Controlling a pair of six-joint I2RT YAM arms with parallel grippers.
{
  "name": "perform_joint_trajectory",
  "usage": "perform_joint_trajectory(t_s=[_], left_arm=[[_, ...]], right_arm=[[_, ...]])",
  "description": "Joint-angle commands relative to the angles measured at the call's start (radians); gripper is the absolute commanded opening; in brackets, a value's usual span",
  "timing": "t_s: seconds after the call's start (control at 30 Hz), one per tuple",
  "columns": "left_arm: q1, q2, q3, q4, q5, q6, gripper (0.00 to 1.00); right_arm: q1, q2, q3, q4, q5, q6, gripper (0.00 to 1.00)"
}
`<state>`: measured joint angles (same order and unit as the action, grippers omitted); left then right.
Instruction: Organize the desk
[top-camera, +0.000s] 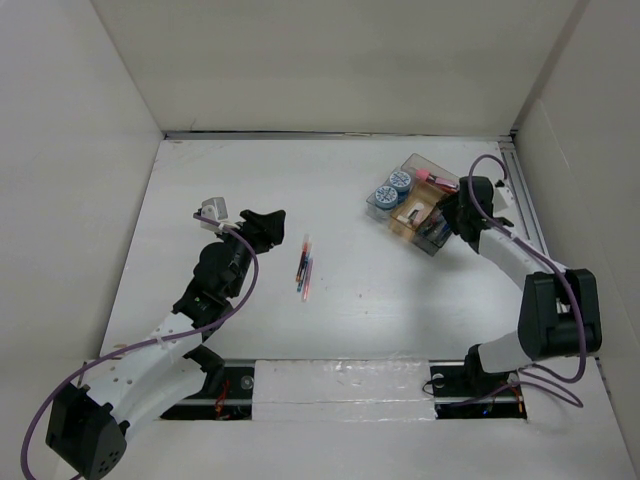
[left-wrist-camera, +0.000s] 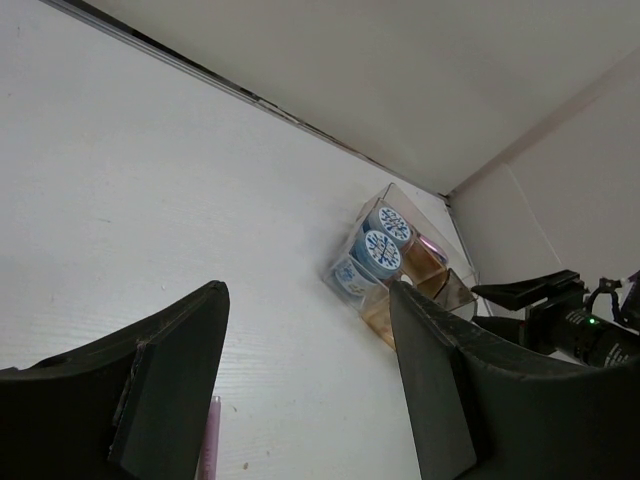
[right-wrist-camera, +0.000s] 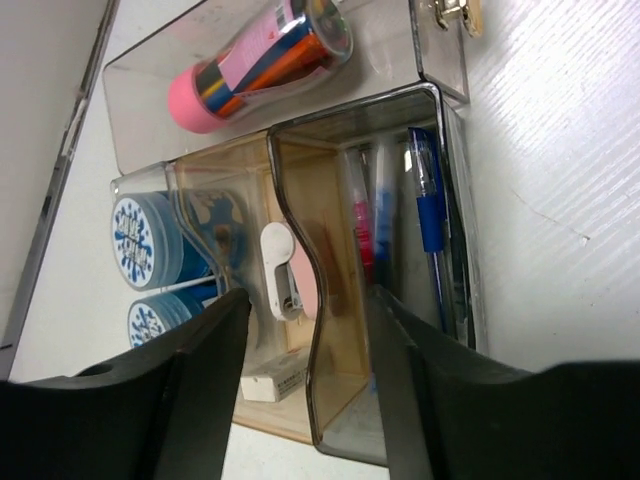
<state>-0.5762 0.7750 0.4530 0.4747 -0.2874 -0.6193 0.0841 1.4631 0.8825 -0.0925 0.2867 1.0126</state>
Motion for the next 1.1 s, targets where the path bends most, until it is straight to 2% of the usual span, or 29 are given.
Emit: perform_joint_trajectory(t_s=[0.0,0.07,0.13,0.17,0.23,0.27,0.33,0.5,0.53,0.6,0.63,0.67,0.73,0.83,1.07], left_arm=[[-0.002,0.001,0.001,0.044,0.007,0.01,0.62],[-0.002,0.003,0.003,0.044,0.014,0.01,0.62],[-0.002,0.001,0.0,0.05,0.011,0.01,0.62],[-0.002,0.001,0.0,0.047,0.004,0.01,0.62],[-0.002,-0.003,0.003,0.039,0.002,0.01,0.62],[-0.002,-0.006,0.0,0.042,0.007,0.012,0.62],[-0.002,-0.009,-0.008,0.053,0.002,0.012,0.62],[-0.002,-0.017,-0.005,0.044,-0.007,0.012,0.62],[-0.002,-0.019,-0.011,0.051,-0.007,0.013,0.62],[-0.002,-0.017,-0.007,0.045,-0.019,0.015,0.62],[-0.002,-0.019,-0.002,0.033,-0.018,0.015,0.62],[-0.002,-0.019,-0.002,0.035,-0.015,0.015,0.62],[-0.002,-0.022,-0.01,0.048,-0.009,0.015,0.62],[-0.002,-0.016,-0.002,0.033,-0.015,0.013,0.62],[-0.002,-0.017,-0.002,0.038,-0.007,0.012,0.62]], right_arm=[[-0.007,-0.066,-0.01,0.053,-0.006,0.0,0.58],[0.015,-0.076,-0.014,0.069,-0.021,-0.006,0.59],[0.052,-0.098,-0.039,0.139,-0.064,-0.026,0.55],[0.113,-0.101,-0.051,0.167,-0.108,-0.06,0.39],[0.192,-0.077,-0.057,0.226,-0.141,-0.087,0.24],[0.279,-0.052,-0.047,0.226,-0.159,-0.115,0.09],[0.373,0.005,-0.008,0.183,-0.161,-0.141,0.0],[0.652,0.201,0.145,0.103,-0.067,-0.189,0.0],[0.68,0.221,0.166,0.096,-0.058,-0.19,0.03],[0.726,0.27,0.223,0.056,-0.046,-0.195,0.16],[0.765,0.284,0.24,0.045,-0.047,-0.204,0.34],[0.781,0.298,0.259,0.034,-0.034,-0.218,0.39],[0.816,0.344,0.311,-0.019,-0.012,-0.22,0.44],[0.826,0.39,0.34,-0.041,-0.018,-0.217,0.44],[0.844,0.445,0.372,-0.073,-0.024,-0.207,0.32]])
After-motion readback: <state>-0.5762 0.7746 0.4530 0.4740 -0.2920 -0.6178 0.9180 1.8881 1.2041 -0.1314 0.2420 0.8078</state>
